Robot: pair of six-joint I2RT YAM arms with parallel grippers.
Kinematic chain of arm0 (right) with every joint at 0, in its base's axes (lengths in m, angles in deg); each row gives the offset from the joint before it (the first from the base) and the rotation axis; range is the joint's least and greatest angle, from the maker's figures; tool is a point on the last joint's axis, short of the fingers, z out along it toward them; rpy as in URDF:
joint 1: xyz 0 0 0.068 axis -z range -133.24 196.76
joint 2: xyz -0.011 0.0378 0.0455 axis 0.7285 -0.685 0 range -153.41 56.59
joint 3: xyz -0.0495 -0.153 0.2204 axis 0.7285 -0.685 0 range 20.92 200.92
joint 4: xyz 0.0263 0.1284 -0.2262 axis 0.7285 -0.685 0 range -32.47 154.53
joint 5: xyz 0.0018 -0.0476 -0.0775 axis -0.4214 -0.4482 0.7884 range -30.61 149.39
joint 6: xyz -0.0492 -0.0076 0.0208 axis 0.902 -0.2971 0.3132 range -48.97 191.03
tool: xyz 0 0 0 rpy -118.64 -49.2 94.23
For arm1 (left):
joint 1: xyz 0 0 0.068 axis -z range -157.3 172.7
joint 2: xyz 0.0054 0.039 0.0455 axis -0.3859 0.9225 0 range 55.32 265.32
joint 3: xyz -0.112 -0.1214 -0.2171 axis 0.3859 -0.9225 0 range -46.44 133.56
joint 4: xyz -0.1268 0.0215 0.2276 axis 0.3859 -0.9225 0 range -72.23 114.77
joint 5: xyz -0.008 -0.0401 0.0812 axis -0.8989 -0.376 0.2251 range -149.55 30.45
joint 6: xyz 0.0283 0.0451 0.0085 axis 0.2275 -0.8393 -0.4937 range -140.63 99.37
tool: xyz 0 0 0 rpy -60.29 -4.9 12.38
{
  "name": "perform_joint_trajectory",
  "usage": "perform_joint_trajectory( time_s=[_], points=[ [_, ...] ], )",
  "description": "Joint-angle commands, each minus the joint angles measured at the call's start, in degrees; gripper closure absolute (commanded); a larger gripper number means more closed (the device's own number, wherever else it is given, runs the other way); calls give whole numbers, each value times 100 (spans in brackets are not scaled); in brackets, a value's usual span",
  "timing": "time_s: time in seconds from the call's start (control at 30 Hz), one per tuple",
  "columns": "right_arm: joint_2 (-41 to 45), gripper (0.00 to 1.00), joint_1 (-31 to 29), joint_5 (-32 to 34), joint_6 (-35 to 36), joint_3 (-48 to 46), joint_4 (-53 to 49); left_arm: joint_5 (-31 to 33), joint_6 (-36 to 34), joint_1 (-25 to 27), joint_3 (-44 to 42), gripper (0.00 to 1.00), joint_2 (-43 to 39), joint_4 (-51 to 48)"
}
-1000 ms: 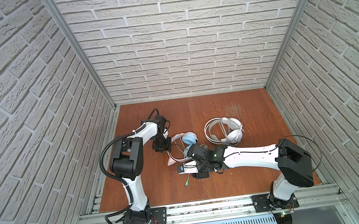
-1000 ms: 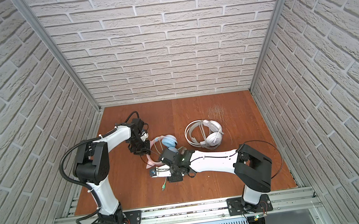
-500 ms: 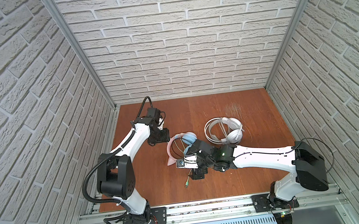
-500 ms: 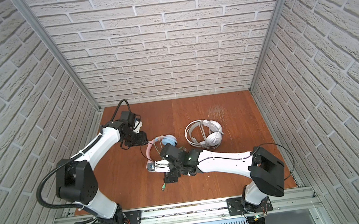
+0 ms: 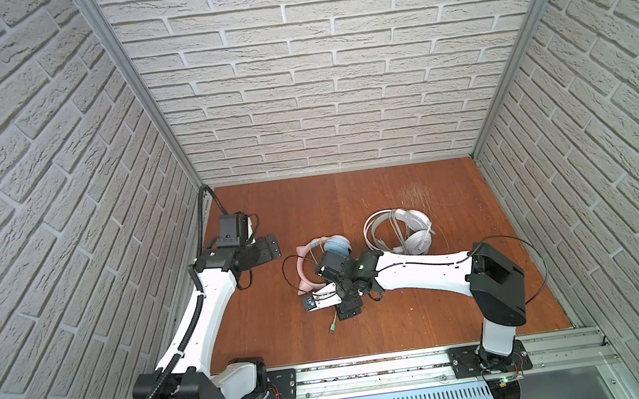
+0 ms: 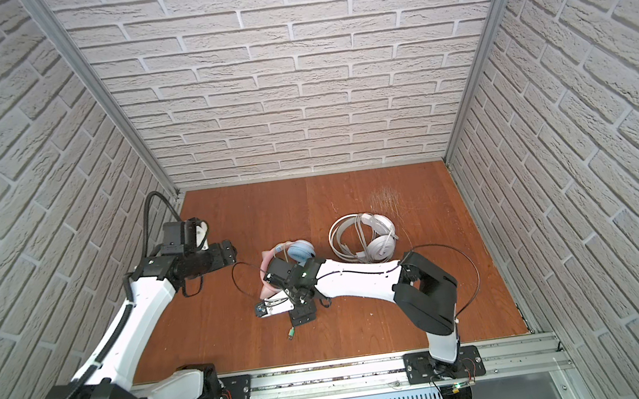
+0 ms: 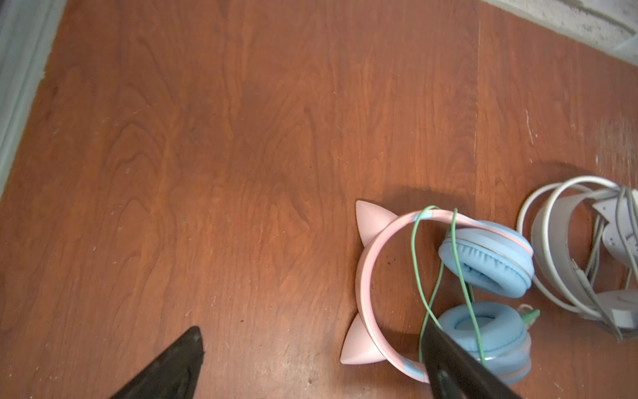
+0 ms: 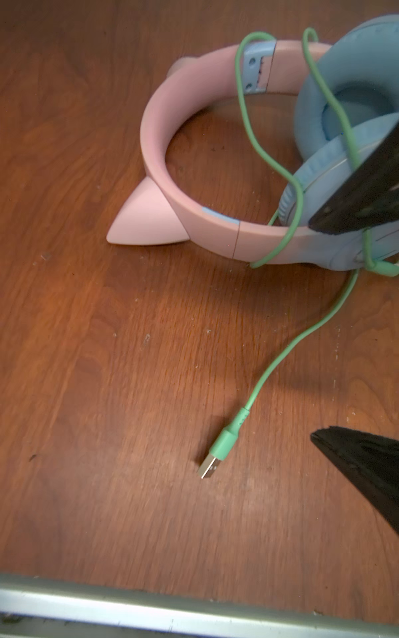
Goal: Wrap the headphones
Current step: 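Grasp the loose green USB plug on the table with the right gripper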
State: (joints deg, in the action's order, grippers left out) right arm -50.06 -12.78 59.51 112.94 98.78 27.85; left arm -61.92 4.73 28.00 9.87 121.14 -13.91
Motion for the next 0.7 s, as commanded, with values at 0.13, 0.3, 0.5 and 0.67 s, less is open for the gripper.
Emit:
perform_joint_trajectory(
  time_s=[0.13, 0.3, 0.5, 0.67],
  points=[
    [-545, 10, -100, 190, 464, 556, -562, -2, 83, -286, -251, 2, -215, 97],
    [-941, 10, -99, 256, 602, 716, -650, -94, 109, -345, -295, 2, -169, 140],
    [-1246, 10, -101, 190, 702, 931, -765, -141, 44, -363, -318, 2, -149, 115],
    [-1426, 13, -101, 370, 761, 1006, -678, -156, 12, -384, -373, 2, -122, 86]
  ],
)
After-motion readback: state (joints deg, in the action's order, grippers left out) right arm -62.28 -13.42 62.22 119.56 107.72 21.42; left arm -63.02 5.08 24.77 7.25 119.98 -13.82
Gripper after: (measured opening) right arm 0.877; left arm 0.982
